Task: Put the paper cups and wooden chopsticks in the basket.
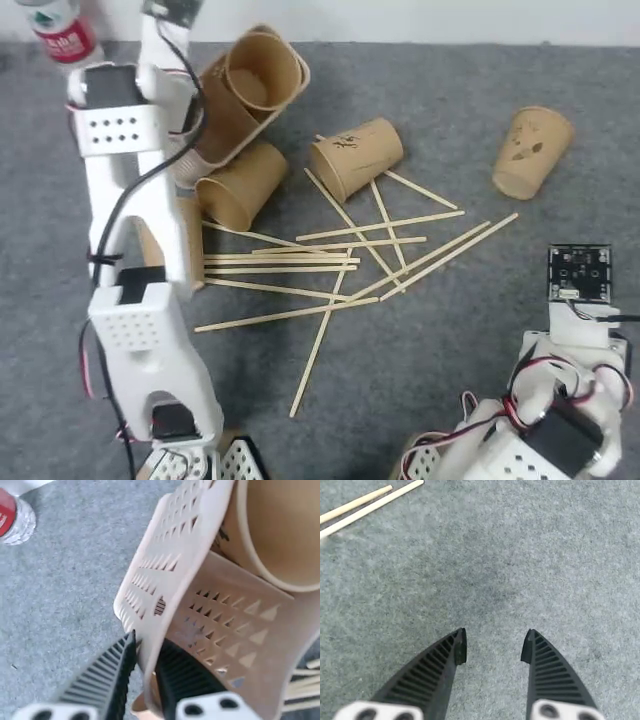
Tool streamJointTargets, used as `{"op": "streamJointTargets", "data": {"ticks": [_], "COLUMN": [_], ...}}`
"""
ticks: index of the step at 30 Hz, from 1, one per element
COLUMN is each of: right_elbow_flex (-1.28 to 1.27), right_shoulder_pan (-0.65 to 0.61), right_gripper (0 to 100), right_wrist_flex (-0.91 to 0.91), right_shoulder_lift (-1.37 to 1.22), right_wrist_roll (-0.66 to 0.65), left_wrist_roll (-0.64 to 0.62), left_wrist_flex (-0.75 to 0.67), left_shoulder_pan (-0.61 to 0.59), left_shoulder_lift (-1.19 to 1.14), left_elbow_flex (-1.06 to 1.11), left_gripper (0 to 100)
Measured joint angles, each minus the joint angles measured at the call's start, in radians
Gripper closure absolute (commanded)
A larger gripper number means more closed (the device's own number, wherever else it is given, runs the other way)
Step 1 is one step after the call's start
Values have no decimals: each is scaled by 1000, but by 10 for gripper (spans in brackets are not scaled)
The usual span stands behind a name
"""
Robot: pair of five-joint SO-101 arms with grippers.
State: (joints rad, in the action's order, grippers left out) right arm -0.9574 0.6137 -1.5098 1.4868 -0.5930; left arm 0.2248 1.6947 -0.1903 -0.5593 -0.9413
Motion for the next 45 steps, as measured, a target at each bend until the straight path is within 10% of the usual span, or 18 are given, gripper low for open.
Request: {"op": "streamJointTargets", "data": {"ticks": [22, 27, 45], "right_elbow_flex": [0, 0, 255], "right_shoulder_pan": [0, 0, -74], "right_gripper": [811, 809, 812], "right_wrist_flex": [3, 25, 184], "right_shoulder_lift": [0, 0, -315], "right_wrist_roll": [0, 0, 104], "left_wrist_roll": [-18, -18, -206], "left_wrist_flex": [32, 32, 32], "left_shoulder_pan": [26, -34, -276], "left_shoulder_lift": [-68, -71, -77], "left_elbow_flex": [-123, -178, -624], "left_gripper": [880, 690, 688]}}
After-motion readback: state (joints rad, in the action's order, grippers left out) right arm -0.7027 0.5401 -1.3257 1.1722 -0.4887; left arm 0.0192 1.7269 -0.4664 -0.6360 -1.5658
